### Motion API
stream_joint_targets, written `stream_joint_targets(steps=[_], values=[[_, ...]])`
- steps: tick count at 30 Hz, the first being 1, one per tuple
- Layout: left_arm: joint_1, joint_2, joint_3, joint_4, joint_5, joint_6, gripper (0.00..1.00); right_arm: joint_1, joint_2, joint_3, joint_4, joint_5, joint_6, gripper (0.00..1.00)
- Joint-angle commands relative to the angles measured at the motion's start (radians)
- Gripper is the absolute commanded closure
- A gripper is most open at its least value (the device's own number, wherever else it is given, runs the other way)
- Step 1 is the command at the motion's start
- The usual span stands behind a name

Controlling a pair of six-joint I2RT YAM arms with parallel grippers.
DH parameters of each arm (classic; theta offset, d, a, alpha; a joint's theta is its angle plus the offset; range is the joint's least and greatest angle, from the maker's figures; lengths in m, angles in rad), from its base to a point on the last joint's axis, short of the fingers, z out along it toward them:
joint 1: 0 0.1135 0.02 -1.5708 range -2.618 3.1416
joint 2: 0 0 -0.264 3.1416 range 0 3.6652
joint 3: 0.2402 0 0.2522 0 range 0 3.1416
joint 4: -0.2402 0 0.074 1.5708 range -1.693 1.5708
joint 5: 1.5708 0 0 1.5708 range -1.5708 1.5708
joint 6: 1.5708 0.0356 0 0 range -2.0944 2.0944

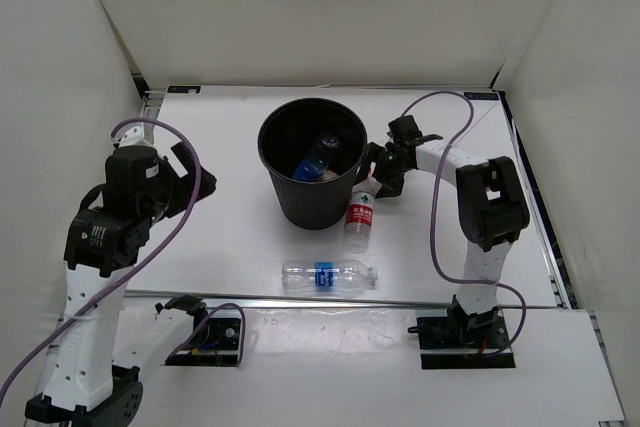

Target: Put the plastic bottles in the bin

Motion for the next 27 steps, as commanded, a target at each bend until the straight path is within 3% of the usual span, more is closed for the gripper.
stream_joint_targets(steps=[1,6,10,19,22,27], values=[[0.005,0.010,0.019,-0.015,-0.027,-0.008,0.00,0.003,-0.003,-0.029,-0.015,-0.031,-0.005,0.19],[0.005,0.010,0.008,-0.004,-0.027,-0.008,0.00,-0.053,-0.040,-0.107,-0.025,-0.042,-0.014,0.38],[0.005,0.010,-0.041,0.019,-0.027,-0.018,0.00,-0.129,-0.092,-0.127,-0.041,-0.042,-0.032,0.65],[0.005,0.020,-0.076,0.094,0.004,-0.018,0.00,-0.285,-0.392,-0.103,-0.120,-0.028,-0.054,0.66],[0.005,0.033,-0.076,0.106,0.004,-0.009,0.00,-0.319,-0.477,0.037,-0.158,-0.016,-0.054,0.69],[0.005,0.043,-0.098,0.141,0.013,0.021,0.00,-0.319,-0.488,0.360,-0.235,-0.008,-0.044,0.69]])
